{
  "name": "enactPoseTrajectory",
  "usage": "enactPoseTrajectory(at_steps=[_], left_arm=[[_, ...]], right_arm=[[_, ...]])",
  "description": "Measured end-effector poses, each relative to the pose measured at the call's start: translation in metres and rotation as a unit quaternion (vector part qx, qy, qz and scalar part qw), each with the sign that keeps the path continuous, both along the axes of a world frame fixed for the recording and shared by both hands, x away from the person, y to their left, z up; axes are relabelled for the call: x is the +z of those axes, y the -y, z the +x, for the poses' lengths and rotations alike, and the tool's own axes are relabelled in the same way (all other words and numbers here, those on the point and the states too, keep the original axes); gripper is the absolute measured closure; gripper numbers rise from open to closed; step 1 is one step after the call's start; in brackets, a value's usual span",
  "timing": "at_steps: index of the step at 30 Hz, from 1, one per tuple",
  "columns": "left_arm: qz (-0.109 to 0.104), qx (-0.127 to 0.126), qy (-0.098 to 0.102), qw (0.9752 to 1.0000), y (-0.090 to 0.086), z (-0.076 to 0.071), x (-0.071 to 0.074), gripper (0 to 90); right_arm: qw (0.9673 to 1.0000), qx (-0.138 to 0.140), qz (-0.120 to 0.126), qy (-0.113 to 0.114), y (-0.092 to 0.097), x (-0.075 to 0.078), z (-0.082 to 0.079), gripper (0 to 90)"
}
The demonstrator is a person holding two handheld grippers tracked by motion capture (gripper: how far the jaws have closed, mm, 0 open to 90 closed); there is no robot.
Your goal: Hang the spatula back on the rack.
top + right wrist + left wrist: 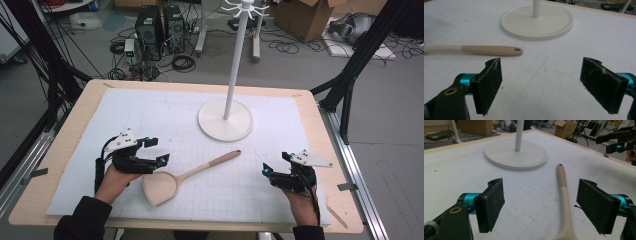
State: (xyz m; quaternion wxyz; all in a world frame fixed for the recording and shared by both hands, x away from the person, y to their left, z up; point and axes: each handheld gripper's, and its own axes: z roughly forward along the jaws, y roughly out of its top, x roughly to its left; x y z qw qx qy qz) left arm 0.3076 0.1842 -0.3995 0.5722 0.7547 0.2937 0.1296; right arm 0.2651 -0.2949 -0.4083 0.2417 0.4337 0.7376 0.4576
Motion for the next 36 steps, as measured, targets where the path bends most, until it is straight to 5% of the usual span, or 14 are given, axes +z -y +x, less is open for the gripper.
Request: enactPoseTrajectory(at_steps=[8,14,20,24,28,31,36], left_arm=[[0.044,-0.026,-0.026,0.9983,0.036,0.008,-0.001,22.2],[0.082,-0.062,-0.051,0.9934,0.057,0.012,-0.005,27.7],[0.142,-0.083,-0.079,0.9831,0.073,0.014,-0.013,34.0],[0.162,-0.093,-0.097,0.9775,0.08,0.015,-0.018,40.5],[0.198,-0.104,-0.105,0.969,0.087,0.016,-0.022,44.2],[0.207,-0.104,-0.113,0.9663,0.093,0.016,-0.024,46.6],[0.252,-0.113,-0.128,0.9526,0.103,0.019,-0.027,51.8]], right_arm=[[1.0,-0.002,-0.003,-0.001,0.004,-0.005,0.0,17.0],[1.0,-0.004,0.0,-0.001,0.008,-0.004,-0.001,17.0],[0.9999,-0.005,0.004,0.008,0.011,0.002,-0.001,17.0],[1.0,0.001,0.001,0.005,0.008,0.001,0.001,17.0],[1.0,0.003,0.002,0.004,0.006,0.0,0.002,17.0],[1.0,0.004,0.001,0.003,0.005,-0.001,0.003,17.0],[1.0,0.007,-0.002,0.004,0.004,-0.001,0.004,17.0]])
